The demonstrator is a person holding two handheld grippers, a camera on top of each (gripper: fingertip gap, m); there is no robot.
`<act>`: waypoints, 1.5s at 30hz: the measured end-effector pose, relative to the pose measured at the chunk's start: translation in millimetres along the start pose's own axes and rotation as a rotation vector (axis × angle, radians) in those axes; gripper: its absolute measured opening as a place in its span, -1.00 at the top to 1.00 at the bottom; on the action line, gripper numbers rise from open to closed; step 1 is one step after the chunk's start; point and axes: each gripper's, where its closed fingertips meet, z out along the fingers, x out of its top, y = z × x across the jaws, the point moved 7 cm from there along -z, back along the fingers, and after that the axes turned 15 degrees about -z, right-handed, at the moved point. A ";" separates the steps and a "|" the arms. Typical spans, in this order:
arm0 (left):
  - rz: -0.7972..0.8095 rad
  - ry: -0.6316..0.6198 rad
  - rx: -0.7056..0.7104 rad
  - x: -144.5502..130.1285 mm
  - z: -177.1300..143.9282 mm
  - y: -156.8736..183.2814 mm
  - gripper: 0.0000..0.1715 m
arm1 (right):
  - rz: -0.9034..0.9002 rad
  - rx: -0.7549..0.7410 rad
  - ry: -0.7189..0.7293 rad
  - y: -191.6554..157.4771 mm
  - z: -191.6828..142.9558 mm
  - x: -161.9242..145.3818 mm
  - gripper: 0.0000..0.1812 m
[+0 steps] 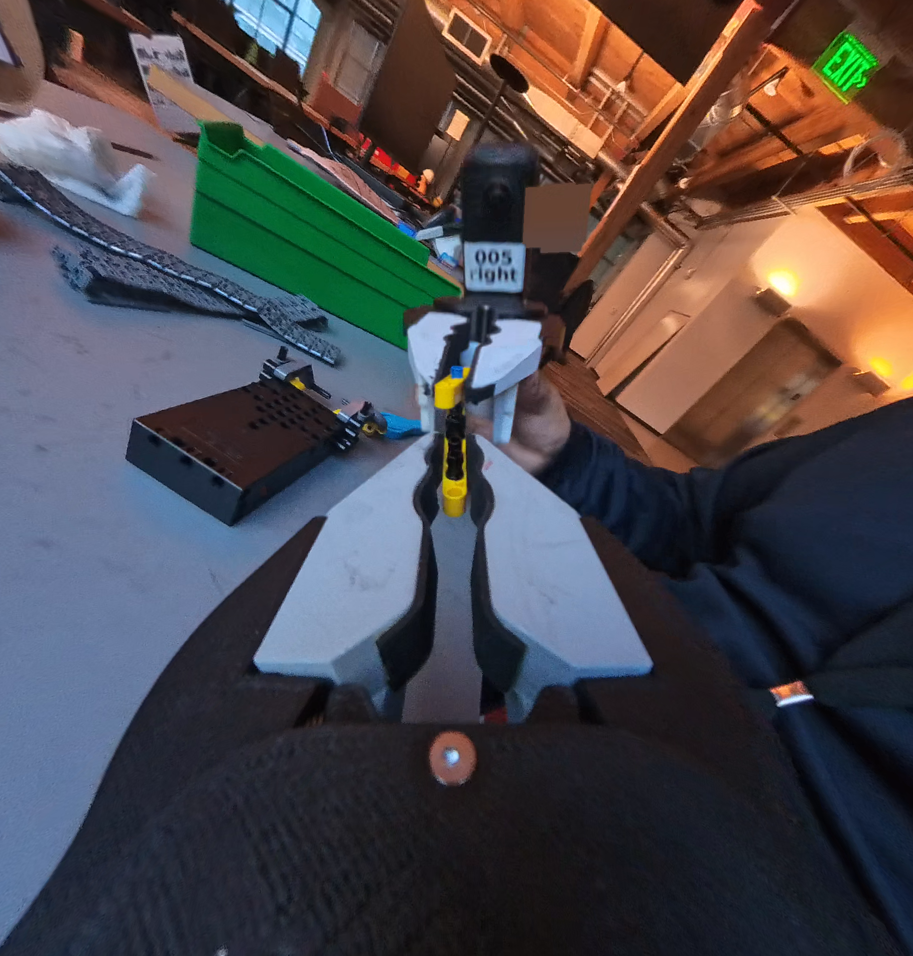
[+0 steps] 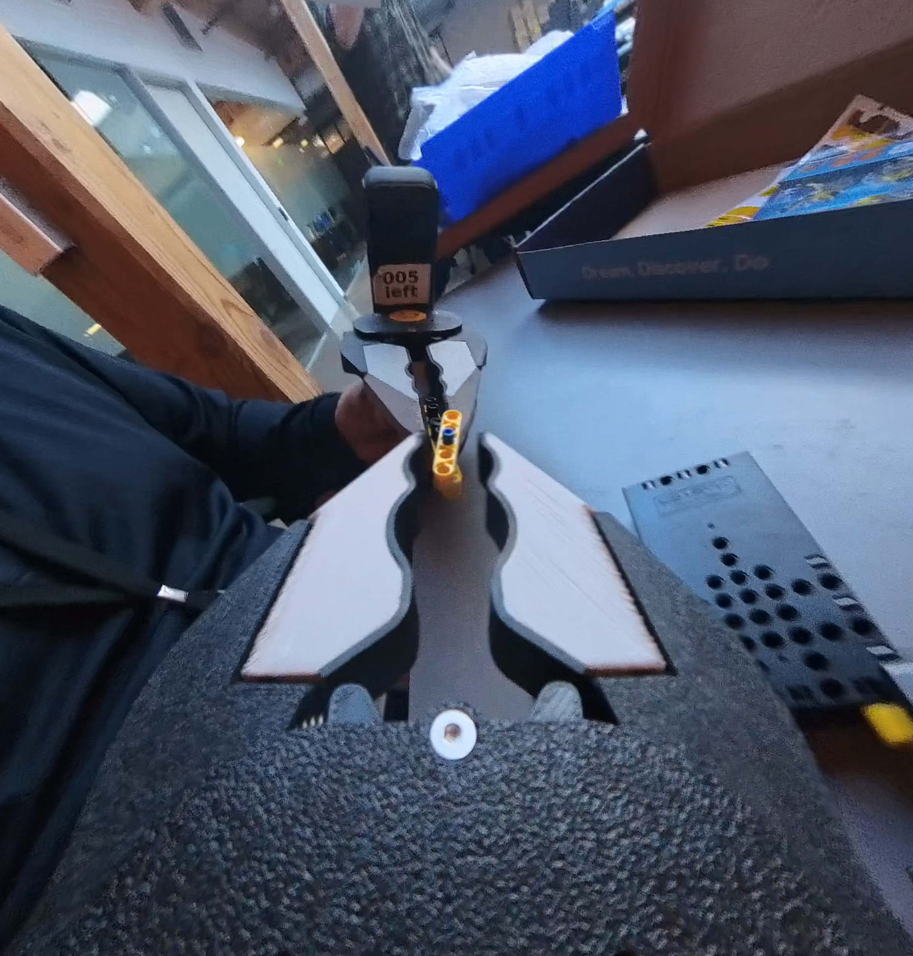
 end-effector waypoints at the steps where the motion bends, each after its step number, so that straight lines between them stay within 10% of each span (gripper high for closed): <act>1: 0.011 -0.009 0.008 -0.6 -0.4 -0.7 0.93 | -0.002 0.007 -0.016 0.3 -7.0 2.0 0.70; 32: -0.098 -0.096 -0.078 -6.3 15.5 -2.2 0.82 | 0.162 0.082 -0.047 -1.5 1.4 -27.7 0.93; 36: 0.058 -0.312 0.086 -20.2 16.8 -5.7 0.94 | 0.367 0.253 0.029 -1.3 -6.5 -15.5 0.94; 39: 0.317 -0.599 0.274 -48.6 26.7 -11.0 0.94 | 0.209 0.019 -0.217 27.9 -29.9 4.4 0.94; 45: 0.121 -0.326 0.207 -14.2 12.8 -19.2 0.94 | 0.376 0.118 -0.136 14.2 -40.6 4.2 0.96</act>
